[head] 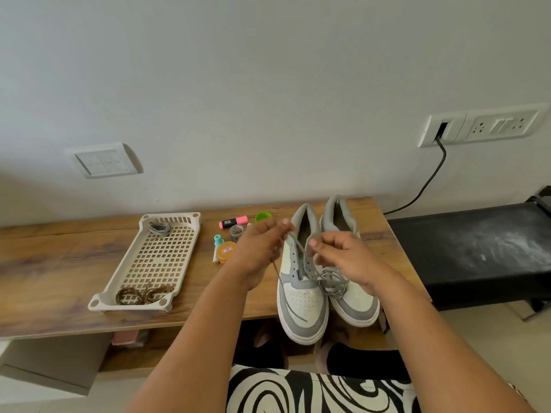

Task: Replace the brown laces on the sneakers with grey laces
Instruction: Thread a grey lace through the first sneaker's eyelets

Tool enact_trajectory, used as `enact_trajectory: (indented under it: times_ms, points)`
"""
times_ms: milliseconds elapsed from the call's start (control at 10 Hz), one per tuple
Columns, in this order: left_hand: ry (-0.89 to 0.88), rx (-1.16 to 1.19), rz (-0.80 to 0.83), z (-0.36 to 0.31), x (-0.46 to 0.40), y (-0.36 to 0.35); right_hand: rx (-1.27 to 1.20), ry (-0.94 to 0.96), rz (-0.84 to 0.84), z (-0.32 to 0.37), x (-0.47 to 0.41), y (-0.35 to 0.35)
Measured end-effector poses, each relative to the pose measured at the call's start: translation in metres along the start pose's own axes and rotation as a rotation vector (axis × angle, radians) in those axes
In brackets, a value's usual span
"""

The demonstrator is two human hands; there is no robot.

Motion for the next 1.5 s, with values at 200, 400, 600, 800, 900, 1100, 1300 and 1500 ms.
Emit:
enact_trajectory:
  times_ms: [200, 400, 600, 800, 900, 1100, 1300, 1500]
  points:
    - [-0.078, 0.162, -0.158, -0.006, -0.009, 0.029, -0.143, -0.041, -0.016, -0.006, -0.001, 0.012]
    - [-0.097, -0.173, 0.167, -0.004, 0.002, -0.019, -0.072, 0.016, 0.007, 0.005, -0.003, -0.017]
    - [-0.053, -0.026, -0.511, -0.001, -0.004, 0.057, -0.362, -0.084, -0.236, -0.009, 0.001, 0.044]
    - [0.072, -1.197, -0.151, 0.001, -0.005, 0.064, -0.700, 0.020, -0.077, 0.004, 0.006, 0.051]
    - [-0.108, -0.704, 0.070, -0.003, -0.001, 0.000, -0.346, 0.049, -0.071, 0.015, 0.007, 0.021]
    - [-0.066, -0.398, 0.121, 0.005, 0.003, -0.022, 0.000, 0.027, -0.165, 0.008, 0.001, 0.017]
    - [-0.029, 0.790, -0.472, 0.000, -0.010, 0.047, -0.049, -0.030, -0.275, -0.002, 0.006, 0.055]
    - [0.088, -0.855, -0.204, 0.002, -0.008, 0.076, -0.280, 0.038, -0.208, 0.007, 0.005, 0.042]
Point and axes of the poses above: each hand's wrist, its own x-axis away from the middle knuckle, its own y-axis out of the back of the hand, z = x × y, the point moved 8 cm from there along -x, towards the middle knuckle, and after that the axes turned 14 degrees about -y, right-handed, at the moved point
